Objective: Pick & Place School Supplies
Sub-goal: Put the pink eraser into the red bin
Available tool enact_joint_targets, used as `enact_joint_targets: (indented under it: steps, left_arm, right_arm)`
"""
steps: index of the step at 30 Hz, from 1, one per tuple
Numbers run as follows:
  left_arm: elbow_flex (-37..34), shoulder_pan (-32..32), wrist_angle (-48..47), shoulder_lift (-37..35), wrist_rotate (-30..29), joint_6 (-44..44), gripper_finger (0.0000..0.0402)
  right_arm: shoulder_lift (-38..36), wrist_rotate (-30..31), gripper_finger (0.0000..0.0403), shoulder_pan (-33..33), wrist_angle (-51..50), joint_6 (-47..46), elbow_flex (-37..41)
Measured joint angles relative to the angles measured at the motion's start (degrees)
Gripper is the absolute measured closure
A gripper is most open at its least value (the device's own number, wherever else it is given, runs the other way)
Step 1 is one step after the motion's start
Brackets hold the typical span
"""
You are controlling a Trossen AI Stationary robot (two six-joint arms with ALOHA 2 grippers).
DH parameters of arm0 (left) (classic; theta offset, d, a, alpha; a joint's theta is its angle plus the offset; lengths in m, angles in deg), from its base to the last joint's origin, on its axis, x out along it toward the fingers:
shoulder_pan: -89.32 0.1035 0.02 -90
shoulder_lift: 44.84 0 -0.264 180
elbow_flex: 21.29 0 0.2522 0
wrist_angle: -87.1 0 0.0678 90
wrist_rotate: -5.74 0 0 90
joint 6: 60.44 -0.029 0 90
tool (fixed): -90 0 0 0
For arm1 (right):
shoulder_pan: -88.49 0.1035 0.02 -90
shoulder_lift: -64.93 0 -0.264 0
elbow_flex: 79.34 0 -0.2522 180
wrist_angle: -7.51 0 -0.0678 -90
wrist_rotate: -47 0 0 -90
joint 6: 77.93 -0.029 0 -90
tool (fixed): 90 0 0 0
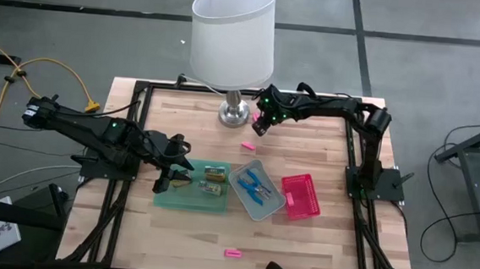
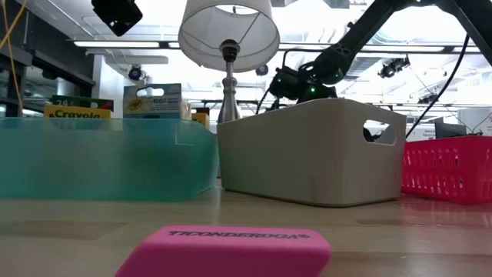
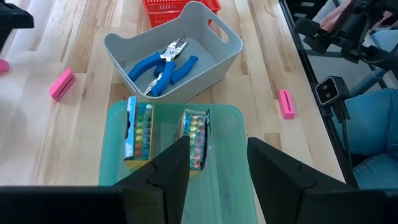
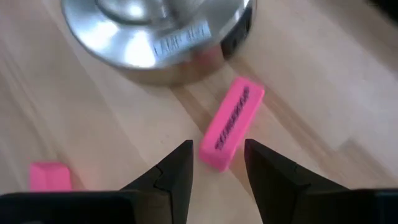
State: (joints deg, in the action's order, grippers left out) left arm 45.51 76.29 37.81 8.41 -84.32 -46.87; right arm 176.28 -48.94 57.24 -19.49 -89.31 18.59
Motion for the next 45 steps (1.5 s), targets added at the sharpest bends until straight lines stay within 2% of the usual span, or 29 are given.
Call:
enact_joint_targets:
  steps: [35,45]
  left_arm:
    - [0.0,0.0,0.0,0.0,0.01,0.09,0.0245]
    - [0.0,-0.02,0.0,0.0,0.0,0.22,0.0245]
  right_arm:
    - [0.66,-0.02,0.0266,-0.57,1.49,-1.06,0.0]
    - [0.68,-1.94,0.0266,-0.26,1.06,2.38,0.0]
